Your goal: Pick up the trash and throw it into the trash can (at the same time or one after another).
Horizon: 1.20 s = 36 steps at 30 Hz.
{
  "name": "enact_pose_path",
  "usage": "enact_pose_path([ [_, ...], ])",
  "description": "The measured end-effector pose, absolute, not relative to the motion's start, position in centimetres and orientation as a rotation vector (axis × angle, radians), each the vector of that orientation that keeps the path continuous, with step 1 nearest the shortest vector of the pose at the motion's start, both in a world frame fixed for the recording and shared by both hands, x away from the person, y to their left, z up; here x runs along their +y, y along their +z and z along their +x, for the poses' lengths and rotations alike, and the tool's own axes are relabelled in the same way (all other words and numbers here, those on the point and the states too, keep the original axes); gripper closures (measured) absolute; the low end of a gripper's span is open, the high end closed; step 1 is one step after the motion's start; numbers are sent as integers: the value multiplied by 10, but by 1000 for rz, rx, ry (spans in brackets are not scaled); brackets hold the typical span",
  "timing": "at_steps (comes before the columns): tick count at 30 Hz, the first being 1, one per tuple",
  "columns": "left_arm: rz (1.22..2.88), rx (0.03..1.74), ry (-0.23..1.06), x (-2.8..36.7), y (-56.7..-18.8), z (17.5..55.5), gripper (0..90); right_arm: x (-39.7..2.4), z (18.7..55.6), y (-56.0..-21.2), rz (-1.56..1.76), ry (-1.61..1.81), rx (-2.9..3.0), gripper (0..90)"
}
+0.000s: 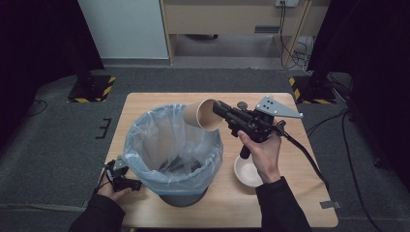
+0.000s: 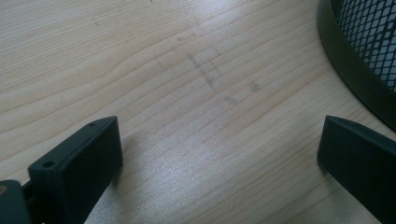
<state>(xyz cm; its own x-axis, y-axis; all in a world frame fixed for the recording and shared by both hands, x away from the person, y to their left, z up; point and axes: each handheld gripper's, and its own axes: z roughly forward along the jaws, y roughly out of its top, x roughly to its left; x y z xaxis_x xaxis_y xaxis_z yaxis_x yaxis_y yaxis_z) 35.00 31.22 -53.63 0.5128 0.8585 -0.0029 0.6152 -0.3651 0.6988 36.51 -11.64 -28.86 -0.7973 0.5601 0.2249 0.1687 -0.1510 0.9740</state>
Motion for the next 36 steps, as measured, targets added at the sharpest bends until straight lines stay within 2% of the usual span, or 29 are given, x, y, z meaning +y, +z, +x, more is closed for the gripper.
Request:
enact_pose_path([
  [3,2109,1198,484,312,-536,350,0,-111,365,-293,823,2025,1874,833],
  [4,2108,1197,484,312,-536,350,0,-108,365,-295,820,2033,1893,799],
  [12,2109,1196,483,312,-536,350,0,-106,366,-297,812,2044,1910,713],
  [20,2108,1197,484,312,-536,350,0,-136,364,-277,847,1994,1783,567],
  [25,2108,1197,484,312,-536,350,0,-166,362,-274,912,1968,1686,565],
  [30,2107,1197,484,312,-536,350,0,-194,361,-290,996,1896,1664,537],
  [33,2108,1197,484,312,-536,350,0,-209,362,-312,1059,1848,1678,529],
  [35,2108,1197,484,312,-536,350,0,-225,363,-339,1139,1801,1691,516],
  [36,2107,1197,484,312,-536,350,0,-225,363,-339,1139,1801,1691,516],
])
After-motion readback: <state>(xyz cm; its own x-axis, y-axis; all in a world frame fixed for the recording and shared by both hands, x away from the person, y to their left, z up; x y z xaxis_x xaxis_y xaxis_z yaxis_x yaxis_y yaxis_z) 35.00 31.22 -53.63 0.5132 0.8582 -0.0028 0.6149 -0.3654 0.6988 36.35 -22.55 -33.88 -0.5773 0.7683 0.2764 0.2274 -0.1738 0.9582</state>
